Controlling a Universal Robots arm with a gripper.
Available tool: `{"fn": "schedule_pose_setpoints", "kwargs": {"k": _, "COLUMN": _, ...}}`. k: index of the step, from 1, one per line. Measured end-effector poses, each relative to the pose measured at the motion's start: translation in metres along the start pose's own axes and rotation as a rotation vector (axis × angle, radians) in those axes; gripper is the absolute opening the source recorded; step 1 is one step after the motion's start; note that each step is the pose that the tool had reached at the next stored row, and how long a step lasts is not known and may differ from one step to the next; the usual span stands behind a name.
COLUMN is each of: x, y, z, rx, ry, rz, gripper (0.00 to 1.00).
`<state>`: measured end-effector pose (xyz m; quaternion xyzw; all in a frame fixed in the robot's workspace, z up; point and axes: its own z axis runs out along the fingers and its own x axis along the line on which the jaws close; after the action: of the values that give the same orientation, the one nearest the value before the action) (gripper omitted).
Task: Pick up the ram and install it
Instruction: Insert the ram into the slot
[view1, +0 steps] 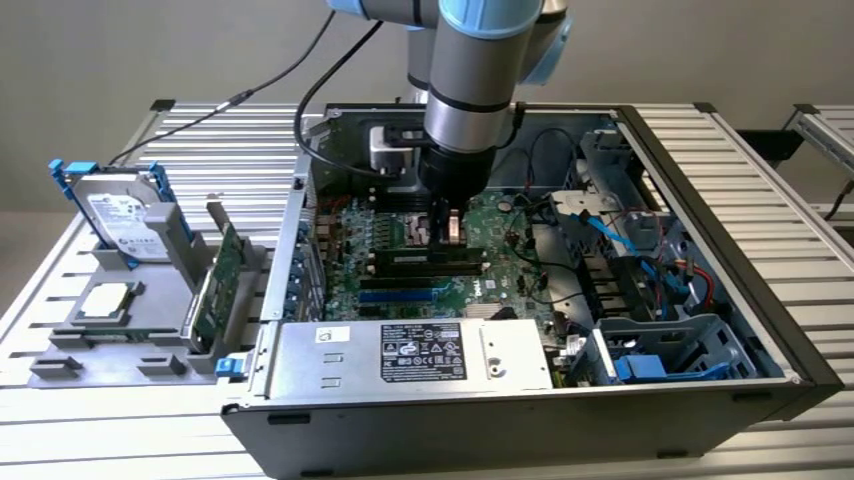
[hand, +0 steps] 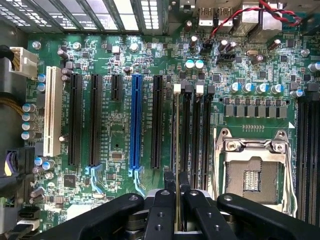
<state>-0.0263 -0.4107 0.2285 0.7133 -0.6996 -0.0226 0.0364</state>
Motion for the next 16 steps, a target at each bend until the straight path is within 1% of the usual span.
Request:
{"fn": "schedule_pose_setpoints", "kwargs": {"k": 2, "x": 0.0001, "y": 0.0002, "z": 0.0003, "rx": 0.0034, "ry": -0.0013, "rz": 0.0, "gripper": 0.14}}
{"fn": "schedule_pose_setpoints", "kwargs": {"k": 16, "x": 0.0003, "y": 0.0013, "z": 0.0028, "rx": 0.0035, "ry": -0.0015, "rz": 0.0, "gripper": 0.14}}
